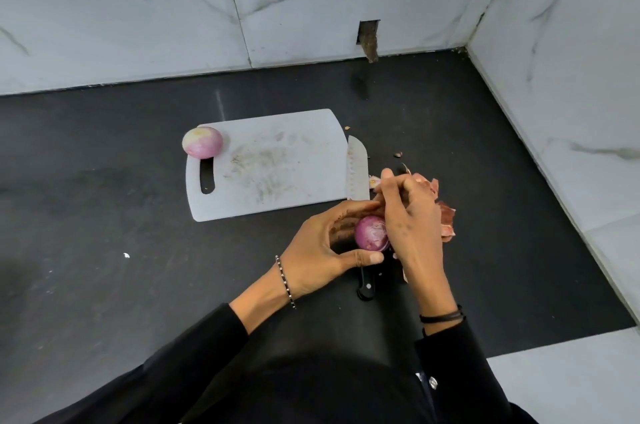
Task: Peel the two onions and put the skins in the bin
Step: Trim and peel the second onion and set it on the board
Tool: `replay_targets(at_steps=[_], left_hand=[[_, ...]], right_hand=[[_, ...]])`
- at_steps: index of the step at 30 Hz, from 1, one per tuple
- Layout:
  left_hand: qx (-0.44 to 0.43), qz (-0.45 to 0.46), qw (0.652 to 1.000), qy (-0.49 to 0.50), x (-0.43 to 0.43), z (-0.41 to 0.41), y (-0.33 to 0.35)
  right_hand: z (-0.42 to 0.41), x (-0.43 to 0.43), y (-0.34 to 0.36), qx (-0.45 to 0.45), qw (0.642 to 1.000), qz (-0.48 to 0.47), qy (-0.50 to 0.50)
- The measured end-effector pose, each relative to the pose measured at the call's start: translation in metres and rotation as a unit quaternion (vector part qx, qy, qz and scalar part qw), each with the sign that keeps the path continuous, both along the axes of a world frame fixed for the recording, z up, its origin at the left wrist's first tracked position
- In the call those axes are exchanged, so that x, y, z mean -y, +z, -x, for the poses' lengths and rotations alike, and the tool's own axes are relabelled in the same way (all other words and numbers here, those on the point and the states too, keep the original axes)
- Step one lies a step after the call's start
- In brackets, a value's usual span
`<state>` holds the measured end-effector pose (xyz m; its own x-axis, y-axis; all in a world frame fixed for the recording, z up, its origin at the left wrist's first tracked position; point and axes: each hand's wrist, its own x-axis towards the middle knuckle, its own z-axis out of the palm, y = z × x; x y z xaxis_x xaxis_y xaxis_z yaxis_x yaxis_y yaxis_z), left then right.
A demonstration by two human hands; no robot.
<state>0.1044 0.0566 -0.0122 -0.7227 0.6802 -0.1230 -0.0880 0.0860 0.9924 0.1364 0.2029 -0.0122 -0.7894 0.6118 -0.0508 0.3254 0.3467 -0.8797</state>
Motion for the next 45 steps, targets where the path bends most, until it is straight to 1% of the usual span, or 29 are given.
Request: replay_targets(at_steps=[2, 6, 9, 12, 16, 20, 24, 29, 32, 35, 41, 45], left_hand=[[-0.019, 0.029, 0.999, 0.023, 0.006, 0.004, -0.001], [-0.050, 0.077, 0.989, 0.119, 0.022, 0.021, -0.003], [-0.104, 0.139, 0.972, 0.160, 0.037, 0.040, -0.006], [-0.158, 0.169, 0.953, 0.198, 0.054, 0.058, -0.007], [-0.198, 0.164, 0.943, 0.210, 0.071, 0.076, -0.008], [-0.222, 0.194, 0.933, 0.208, 0.081, 0.092, -0.012], [-0.207, 0.235, 0.921, 0.232, 0.096, 0.107, -0.016], [-0.185, 0.259, 0.901, 0.296, 0.116, 0.116, -0.026], [-0.185, 0.266, 0.898, 0.299, 0.122, 0.117, -0.028], [-0.183, 0.265, 0.898, 0.298, 0.123, 0.115, -0.032], [-0.202, 0.276, 0.895, 0.285, 0.122, 0.112, -0.039], [-0.199, 0.265, 0.895, 0.298, 0.118, 0.108, -0.039]], right_hand=[[0.002, 0.000, -0.002, -0.001, 1.000, -0.002, 0.020], [0.013, 0.005, -0.001, 0.010, 0.995, 0.029, 0.099], [0.026, 0.013, 0.001, 0.022, 0.981, 0.073, 0.176], [0.044, 0.023, -0.001, 0.048, 0.961, 0.106, 0.251], [0.072, 0.040, -0.003, 0.077, 0.947, 0.109, 0.291], [0.104, 0.058, 0.001, 0.095, 0.933, 0.095, 0.333], [0.140, 0.079, -0.005, 0.079, 0.935, 0.067, 0.339], [0.171, 0.102, -0.019, 0.024, 0.953, 0.063, 0.297], [0.177, 0.113, -0.030, 0.001, 0.957, 0.057, 0.284], [0.176, 0.119, -0.039, -0.016, 0.958, 0.030, 0.285], [0.168, 0.110, -0.040, 0.000, 0.958, 0.007, 0.287], [0.153, 0.099, -0.033, 0.010, 0.963, 0.008, 0.269]])
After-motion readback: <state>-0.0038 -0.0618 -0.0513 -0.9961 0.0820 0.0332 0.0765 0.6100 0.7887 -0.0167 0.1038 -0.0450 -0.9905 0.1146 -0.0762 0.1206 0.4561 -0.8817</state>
